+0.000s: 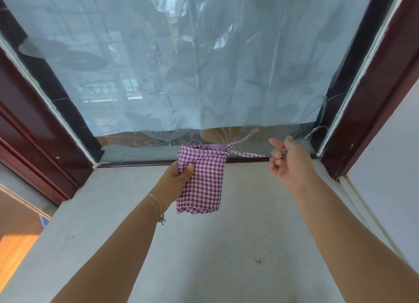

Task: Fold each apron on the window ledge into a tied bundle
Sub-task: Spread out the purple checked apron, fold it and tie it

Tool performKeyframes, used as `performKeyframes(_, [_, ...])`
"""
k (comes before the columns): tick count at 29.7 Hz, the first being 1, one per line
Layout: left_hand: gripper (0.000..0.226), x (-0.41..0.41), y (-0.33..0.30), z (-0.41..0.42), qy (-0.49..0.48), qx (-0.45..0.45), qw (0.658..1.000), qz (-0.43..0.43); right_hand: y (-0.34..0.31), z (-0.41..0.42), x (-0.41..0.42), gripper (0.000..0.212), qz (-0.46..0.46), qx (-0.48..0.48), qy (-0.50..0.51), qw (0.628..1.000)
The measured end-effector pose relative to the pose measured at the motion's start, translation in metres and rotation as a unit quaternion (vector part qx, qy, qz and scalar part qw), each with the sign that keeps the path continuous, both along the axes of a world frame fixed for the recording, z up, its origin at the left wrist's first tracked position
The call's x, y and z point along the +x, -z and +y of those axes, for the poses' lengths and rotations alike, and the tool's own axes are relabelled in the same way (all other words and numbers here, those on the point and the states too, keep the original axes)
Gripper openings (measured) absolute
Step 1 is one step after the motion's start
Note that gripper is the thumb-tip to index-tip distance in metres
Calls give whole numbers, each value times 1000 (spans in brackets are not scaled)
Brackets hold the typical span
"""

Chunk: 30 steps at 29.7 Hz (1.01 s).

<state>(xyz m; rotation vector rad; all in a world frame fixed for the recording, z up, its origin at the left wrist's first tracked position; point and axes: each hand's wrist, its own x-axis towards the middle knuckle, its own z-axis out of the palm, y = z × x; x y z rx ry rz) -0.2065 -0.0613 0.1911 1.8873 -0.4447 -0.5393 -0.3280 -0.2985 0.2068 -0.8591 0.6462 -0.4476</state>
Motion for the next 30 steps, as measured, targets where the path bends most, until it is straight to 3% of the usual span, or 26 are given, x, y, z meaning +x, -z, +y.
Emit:
performKeyframes(2, [19,2,-1,-1,-2,-1,1000,-16,6,-7,-5,38,47,-27,-34,998])
performKeyframes(4, [21,4,-5,-2,2,2,999,-40,13,-14,-9,33,147,-158,-124,968])
performKeyframes(5, [22,4,-7,-2,3,4,999,-53,16,-16,-11,33,234,-270,-183,916])
performKeyframes(7, [21,5,-10,-3,5,2,997,-73,24,-19,-13,41,375,-481,-246,753])
performKeyframes(8, [20,5,-12,-3,8,3,997,-81,25,-17,-12,45,396,-548,-215,704])
performKeyframes(9, [20,5,-14,-5,15,9,996,-92,20,-9,-13,46,372,-596,-154,695])
performKeyframes(11, [22,2,-17,-10,42,29,991,-120,7,9,-13,50,237,-612,-72,751])
performKeyframes(12, [23,0,-18,-13,54,35,989,-130,-2,19,-12,58,185,-592,-107,777])
performKeyframes(15, [29,-8,-19,-22,66,30,988,-138,-11,47,-2,77,156,-564,-275,762])
performKeyframes(17, [39,-13,-19,-29,44,3,992,-120,-2,55,5,76,143,-524,-255,800])
performKeyframes(19, [43,-17,-20,-36,26,-7,997,-73,4,58,11,60,127,-484,-182,846])
performKeyframes(22, [53,-16,-22,-37,84,-10,993,81,10,54,17,34,133,-492,-89,856])
performKeyframes(24, [69,-12,-20,-31,105,-21,983,150,14,49,19,32,140,-484,-50,863])
performKeyframes(26, [66,-12,-16,-31,99,25,988,112,18,50,22,37,152,-482,-47,861])
performKeyframes(30, [39,-10,-8,-44,9,90,996,-25,23,47,25,53,201,-483,-107,845])
